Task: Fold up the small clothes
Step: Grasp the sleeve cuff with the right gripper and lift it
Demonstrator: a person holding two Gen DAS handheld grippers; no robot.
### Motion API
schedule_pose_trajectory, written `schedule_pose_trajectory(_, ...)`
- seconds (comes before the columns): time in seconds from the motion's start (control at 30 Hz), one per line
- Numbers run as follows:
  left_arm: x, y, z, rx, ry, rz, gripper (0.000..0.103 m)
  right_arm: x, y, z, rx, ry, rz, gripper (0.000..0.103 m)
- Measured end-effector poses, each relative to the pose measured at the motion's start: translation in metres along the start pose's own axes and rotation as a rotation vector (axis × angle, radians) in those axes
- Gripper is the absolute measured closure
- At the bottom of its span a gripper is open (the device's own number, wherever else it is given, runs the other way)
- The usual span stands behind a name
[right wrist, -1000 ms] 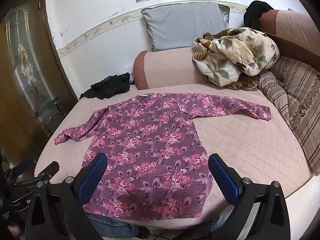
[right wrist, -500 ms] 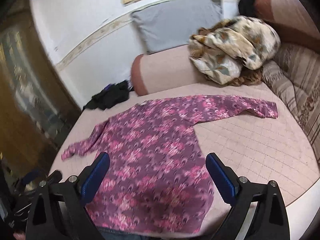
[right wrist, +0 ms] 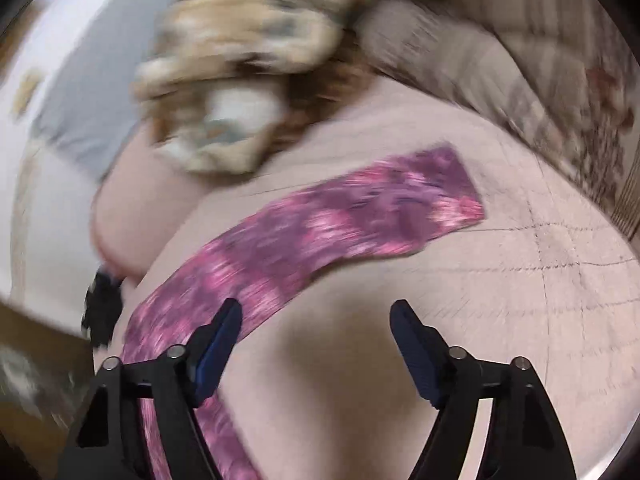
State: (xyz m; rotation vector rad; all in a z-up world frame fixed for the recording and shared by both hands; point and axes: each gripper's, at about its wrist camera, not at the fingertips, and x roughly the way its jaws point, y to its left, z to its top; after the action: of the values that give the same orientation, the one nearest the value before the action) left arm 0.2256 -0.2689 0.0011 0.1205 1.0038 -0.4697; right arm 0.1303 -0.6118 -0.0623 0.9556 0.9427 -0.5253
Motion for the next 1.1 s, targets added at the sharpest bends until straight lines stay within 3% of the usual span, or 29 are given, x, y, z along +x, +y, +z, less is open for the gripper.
schedule_pose_trajectory(0.13, 0.021, -0.012, -0.002, -0.004, 0.004, -0.035, 0.001, 0.049, -0.054, 0.034, 0.187, 0.066, -0.003, 0.033)
schedule_pose_trajectory(0.2, 0.026, -0.007, -0.007, -0.001, 0.013, -0.029, 0.001, 0.060, -0.066, 0.044, 0.253, 0.048, -0.008, 0.034)
schedule_pose_trajectory(0.3, 0.024, 0.012, -0.014, -0.023, 0.035, -0.024, 0.001, 0.071, -0.054, 0.059, 0.202, 0.016, -0.103, 0.038)
schedule_pose_trajectory(0.33, 0.022, 0.018, -0.015, -0.030, 0.036, -0.022, 0.001, 0.073, -0.051, 0.061, 0.184, 0.001, -0.144, 0.055)
schedule_pose_trajectory(0.37, 0.018, 0.024, -0.017, -0.038, 0.037, -0.021, 0.001, 0.074, -0.046, 0.064, 0.142, -0.028, -0.209, 0.083)
schedule_pose_trajectory(0.47, 0.002, 0.053, -0.023, -0.062, 0.021, -0.008, 0.001, 0.063, -0.025, 0.063, 0.024, -0.082, -0.277, 0.087)
schedule_pose_trajectory(0.53, -0.011, 0.076, -0.029, -0.099, 0.004, -0.002, 0.001, 0.037, 0.019, 0.049, -0.169, -0.196, -0.346, 0.087)
schedule_pose_trajectory(0.57, -0.016, 0.087, -0.031, -0.121, 0.001, -0.005, 0.001, 0.022, 0.047, 0.038, -0.274, -0.246, -0.348, 0.087)
schedule_pose_trajectory(0.7, -0.032, 0.137, -0.038, -0.234, 0.012, -0.038, 0.001, -0.034, 0.160, -0.039, -0.625, -0.354, -0.196, 0.087)
schedule_pose_trajectory(0.83, -0.053, 0.187, -0.043, -0.339, -0.006, -0.053, 0.002, -0.061, 0.235, -0.129, -0.832, -0.353, -0.027, 0.087)
schedule_pose_trajectory(1.0, -0.072, 0.245, -0.059, -0.446, -0.021, -0.044, 0.002, -0.051, 0.269, -0.250, -0.924, -0.149, 0.231, 0.086)
schedule_pose_trajectory(1.1, -0.060, 0.275, -0.067, -0.514, -0.015, -0.047, 0.002, -0.004, 0.267, -0.316, -1.011, 0.059, 0.287, 0.083)
